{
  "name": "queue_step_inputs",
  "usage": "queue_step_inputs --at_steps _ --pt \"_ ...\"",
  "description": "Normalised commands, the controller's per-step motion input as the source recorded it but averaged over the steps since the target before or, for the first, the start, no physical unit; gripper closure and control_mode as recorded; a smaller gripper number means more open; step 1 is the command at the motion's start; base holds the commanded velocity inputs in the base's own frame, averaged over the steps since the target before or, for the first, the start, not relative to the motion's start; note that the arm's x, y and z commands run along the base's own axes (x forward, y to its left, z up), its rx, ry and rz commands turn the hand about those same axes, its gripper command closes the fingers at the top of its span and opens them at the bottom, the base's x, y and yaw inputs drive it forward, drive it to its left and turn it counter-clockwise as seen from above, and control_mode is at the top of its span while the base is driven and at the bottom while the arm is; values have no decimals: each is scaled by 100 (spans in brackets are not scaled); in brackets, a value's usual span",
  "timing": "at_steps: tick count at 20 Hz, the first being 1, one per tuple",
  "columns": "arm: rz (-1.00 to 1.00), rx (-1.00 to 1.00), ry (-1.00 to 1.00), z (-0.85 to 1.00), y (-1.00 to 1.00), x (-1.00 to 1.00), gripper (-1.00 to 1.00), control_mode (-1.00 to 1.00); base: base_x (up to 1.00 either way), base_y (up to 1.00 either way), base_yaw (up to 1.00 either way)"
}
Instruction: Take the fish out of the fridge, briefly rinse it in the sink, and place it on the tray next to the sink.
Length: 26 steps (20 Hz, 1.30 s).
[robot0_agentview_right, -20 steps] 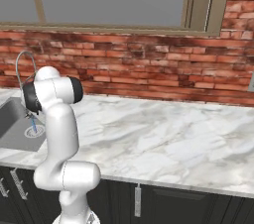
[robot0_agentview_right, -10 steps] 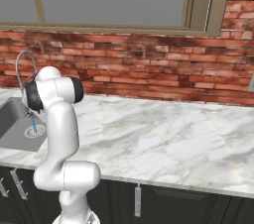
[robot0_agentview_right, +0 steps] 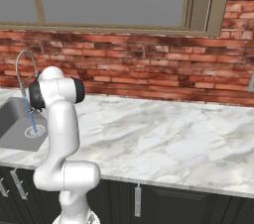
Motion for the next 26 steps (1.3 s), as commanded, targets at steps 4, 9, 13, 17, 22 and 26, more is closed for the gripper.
queue_step_inputs --at_steps 4,9,13,17,22,26 --pt "-4 0 0 -11 8 29 100 -100 0 0 0" --pt "-1 0 1 -19 29 19 100 -100 0 0 0" --pt "0 0 4 -13 39 2 100 -100 0 0 0" --pt "0 1 1 -3 19 3 100 -100 0 0 0" --pt "0 3 0 -1 1 17 100 -100 0 0 0" --pt "0 0 1 0 -7 0 100 -100 0 0 0"
